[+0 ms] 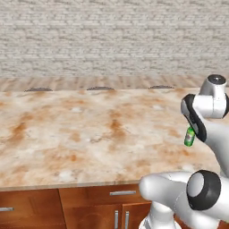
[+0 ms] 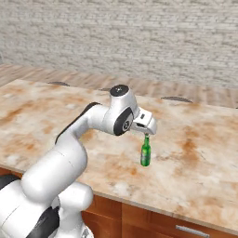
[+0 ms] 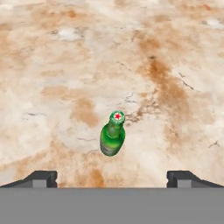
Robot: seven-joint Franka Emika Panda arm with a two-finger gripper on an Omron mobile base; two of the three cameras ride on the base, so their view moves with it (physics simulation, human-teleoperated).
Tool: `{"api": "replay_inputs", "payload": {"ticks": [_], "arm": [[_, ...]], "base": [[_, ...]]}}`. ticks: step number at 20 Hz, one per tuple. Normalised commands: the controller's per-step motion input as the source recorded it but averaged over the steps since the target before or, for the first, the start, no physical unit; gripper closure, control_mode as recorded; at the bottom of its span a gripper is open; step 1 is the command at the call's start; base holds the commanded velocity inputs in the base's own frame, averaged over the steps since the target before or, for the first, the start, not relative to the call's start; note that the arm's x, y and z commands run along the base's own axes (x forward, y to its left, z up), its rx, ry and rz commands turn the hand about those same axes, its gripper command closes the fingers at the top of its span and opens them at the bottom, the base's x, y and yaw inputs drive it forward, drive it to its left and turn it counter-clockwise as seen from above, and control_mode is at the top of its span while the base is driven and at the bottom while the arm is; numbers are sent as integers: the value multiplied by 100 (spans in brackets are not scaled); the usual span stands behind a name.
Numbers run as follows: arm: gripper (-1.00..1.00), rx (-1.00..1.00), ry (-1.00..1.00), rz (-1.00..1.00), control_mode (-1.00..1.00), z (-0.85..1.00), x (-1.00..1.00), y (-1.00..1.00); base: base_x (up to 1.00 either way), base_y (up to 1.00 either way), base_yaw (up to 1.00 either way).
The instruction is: Move the drinks to the dining counter.
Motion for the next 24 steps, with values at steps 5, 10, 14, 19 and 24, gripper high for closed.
{"api": "replay_inputs", "payload": {"ticks": [5,10,14,19,24], "arm": [[-100,0,-1,-14,-100,23,-47,34],[-100,0,0,-1,-100,0,-1,0],[-100,0,0,0,-100,0,-6,0],[-100,0,0,-1,100,0,-12,-1],[-100,0,0,0,100,0,0,0]], "base": [[0,0,0],[0,0,0],[0,0,0],[-80,-21,-15],[-90,-32,-44]]}}
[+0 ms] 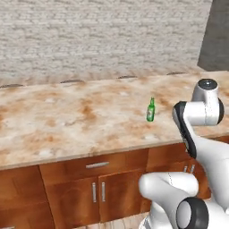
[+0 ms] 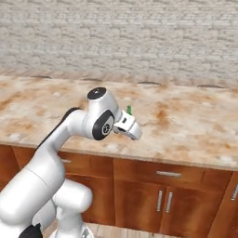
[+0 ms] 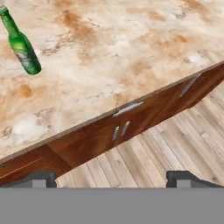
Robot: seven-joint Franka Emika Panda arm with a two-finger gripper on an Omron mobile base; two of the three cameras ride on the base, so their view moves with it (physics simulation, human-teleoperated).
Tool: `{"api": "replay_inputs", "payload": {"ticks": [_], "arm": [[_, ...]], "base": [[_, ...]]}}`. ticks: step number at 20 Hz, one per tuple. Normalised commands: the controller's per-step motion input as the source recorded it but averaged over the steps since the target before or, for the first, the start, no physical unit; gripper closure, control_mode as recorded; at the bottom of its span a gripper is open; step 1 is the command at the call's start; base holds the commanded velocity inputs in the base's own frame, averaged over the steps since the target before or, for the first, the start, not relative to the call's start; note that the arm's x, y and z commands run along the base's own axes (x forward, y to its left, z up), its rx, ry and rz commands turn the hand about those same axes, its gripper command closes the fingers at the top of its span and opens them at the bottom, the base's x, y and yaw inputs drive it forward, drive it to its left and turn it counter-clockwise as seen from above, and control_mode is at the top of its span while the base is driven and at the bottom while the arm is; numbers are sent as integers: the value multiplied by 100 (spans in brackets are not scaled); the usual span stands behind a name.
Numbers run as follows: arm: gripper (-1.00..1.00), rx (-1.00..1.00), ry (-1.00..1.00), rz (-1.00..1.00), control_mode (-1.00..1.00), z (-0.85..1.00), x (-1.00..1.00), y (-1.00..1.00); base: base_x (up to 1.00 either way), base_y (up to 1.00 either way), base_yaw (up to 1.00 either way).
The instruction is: Move the drinks to the dining counter.
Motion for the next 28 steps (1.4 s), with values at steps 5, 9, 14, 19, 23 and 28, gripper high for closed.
{"api": "replay_inputs", "payload": {"ticks": [5,9,14,19,23,28], "arm": [[-100,0,0,0,100,0,0,0],[-100,0,0,0,100,0,0,0],[-100,0,0,0,100,0,0,0],[-100,0,0,0,100,0,0,0],[-100,0,0,0,100,0,0,0],[-100,0,0,0,100,0,0,0]], "base": [[1,-9,-93],[0,-16,-93],[1,-23,-91],[32,-19,-82],[45,-19,-77],[77,-5,-66]]}}
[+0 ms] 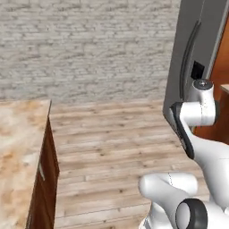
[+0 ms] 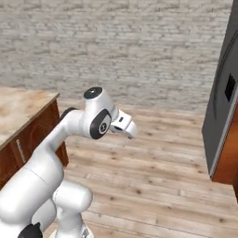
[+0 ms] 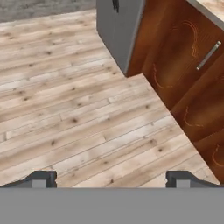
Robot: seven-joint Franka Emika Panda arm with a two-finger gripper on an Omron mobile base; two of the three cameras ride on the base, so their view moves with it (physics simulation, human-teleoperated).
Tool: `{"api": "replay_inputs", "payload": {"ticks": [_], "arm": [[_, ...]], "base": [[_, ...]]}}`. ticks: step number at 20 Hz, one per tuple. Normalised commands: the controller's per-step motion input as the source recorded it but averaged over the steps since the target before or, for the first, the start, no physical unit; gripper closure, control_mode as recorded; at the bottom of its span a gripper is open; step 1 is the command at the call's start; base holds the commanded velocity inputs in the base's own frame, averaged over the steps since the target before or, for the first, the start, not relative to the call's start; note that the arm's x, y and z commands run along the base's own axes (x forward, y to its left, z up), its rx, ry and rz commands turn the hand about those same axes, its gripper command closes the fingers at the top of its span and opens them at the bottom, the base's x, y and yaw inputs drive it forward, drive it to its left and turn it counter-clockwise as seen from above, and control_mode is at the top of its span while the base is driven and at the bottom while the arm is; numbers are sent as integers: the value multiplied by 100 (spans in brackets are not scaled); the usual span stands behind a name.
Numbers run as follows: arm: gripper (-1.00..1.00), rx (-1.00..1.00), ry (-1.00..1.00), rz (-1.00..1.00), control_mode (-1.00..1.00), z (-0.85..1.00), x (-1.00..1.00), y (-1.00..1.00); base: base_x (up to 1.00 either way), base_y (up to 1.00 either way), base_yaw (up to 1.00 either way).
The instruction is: Move the drinks to the dining counter.
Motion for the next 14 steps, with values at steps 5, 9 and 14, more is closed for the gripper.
{"api": "replay_inputs", "payload": {"ticks": [5,9,14], "arm": [[-100,0,0,0,100,0,0,0],[-100,0,0,0,100,0,0,0],[-100,0,0,0,100,0,0,0]], "base": [[100,-10,-57],[100,-16,-48],[65,-41,-63]]}}
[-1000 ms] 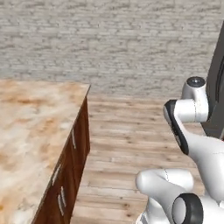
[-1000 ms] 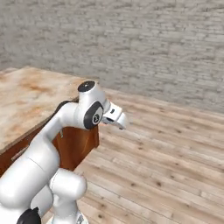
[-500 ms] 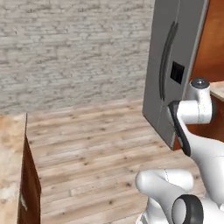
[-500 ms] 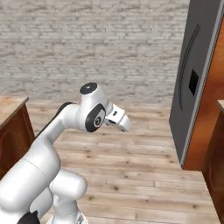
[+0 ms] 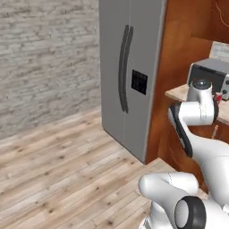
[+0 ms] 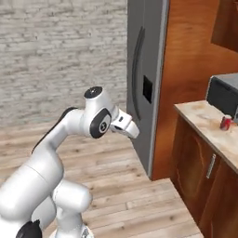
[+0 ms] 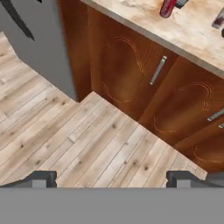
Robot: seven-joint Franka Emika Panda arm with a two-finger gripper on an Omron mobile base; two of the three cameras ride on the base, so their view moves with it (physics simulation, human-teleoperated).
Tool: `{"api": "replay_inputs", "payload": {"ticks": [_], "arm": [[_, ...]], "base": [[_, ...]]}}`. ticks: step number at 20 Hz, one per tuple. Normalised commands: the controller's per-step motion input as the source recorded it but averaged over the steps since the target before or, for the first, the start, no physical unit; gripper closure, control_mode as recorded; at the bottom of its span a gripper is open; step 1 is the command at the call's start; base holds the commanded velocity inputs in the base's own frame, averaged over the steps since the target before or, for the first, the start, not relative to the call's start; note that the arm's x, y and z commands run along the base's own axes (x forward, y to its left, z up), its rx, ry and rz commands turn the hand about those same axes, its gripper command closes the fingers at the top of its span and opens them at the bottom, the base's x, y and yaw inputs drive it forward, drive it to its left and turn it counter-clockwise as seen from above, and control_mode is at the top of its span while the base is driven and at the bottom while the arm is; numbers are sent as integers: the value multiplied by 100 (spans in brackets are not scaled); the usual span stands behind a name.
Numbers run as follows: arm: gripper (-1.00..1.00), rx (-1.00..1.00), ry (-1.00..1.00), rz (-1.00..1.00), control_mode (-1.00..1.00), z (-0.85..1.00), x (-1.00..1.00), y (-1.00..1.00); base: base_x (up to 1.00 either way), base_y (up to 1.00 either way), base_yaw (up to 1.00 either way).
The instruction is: Move the drinks to the dining counter.
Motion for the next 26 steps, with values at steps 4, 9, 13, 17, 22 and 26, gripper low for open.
{"api": "replay_inputs", "payload": {"ticks": [4,9,13,17,22,26], "arm": [[-100,0,0,0,100,0,0,0],[-100,0,0,0,100,0,0,0],[-100,0,0,0,100,0,0,0],[-100,0,0,0,100,0,0,0],[-100,0,0,0,100,0,0,0],[-100,0,0,0,100,0,0,0]], "base": [[25,-44,-77],[45,-31,-72],[100,0,-30],[92,0,-15],[53,0,-28],[55,1,-53]]}}
